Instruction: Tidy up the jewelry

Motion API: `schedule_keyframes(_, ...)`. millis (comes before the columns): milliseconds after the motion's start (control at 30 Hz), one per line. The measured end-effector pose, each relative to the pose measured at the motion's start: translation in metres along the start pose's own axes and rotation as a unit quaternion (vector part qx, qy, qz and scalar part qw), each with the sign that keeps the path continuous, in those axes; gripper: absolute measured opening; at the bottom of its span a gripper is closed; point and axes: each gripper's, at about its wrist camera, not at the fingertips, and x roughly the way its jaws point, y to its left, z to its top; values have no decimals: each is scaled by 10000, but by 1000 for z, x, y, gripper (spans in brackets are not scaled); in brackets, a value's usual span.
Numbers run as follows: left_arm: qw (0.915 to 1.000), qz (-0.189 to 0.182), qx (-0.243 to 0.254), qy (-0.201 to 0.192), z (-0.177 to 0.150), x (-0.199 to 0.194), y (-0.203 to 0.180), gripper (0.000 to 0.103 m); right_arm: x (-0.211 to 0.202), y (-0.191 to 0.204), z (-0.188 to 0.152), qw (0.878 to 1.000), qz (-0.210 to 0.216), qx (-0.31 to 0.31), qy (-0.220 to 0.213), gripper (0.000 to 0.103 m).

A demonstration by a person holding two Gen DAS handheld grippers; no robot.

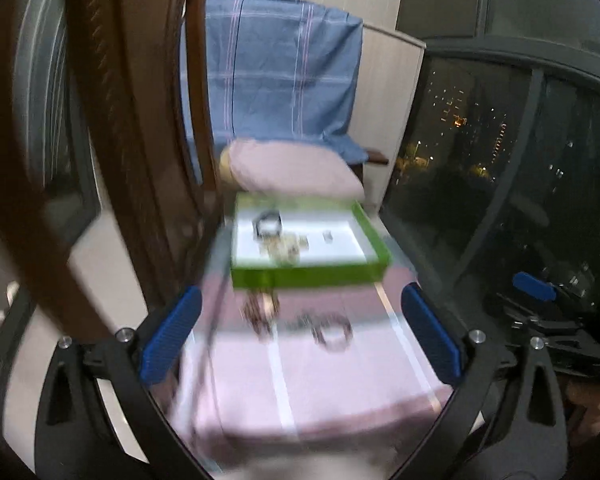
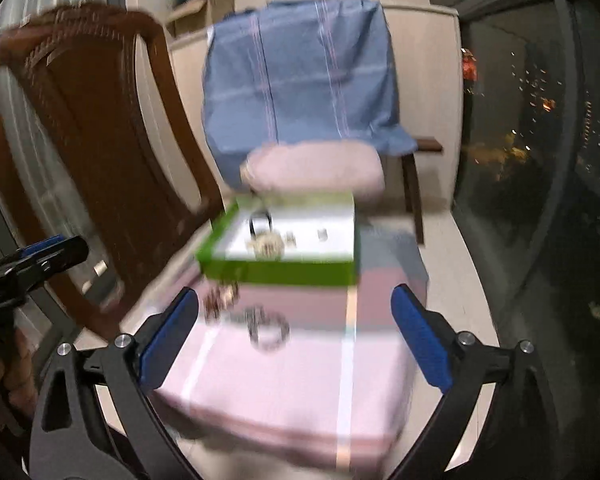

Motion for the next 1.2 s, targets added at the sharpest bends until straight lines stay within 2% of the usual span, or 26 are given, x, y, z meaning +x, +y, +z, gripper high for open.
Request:
schedule_keyframes(167,9986,109,-7,523,-54,-3,-20,99,-15,9,-40,9994,-100,272,206,95)
schedule_keyframes(267,9979,225,157,592,-69,-10,-22,99,-24,18,-50,9994,-117,170,267,95)
schedule_keyframes(500,9984,377,78,422,-63,-26,-18,99,-41,25,-61,9997,-124,138,188,95)
schedule_keyframes(800,9980,381,230,450,-66,-24,-27,99,-55,21,-63,9996,-149,232,50,95)
schedule_keyframes(1200,9975,358,263,545,-69,-21,-34,99,-54,15,-67,9995,-117,266,94,95)
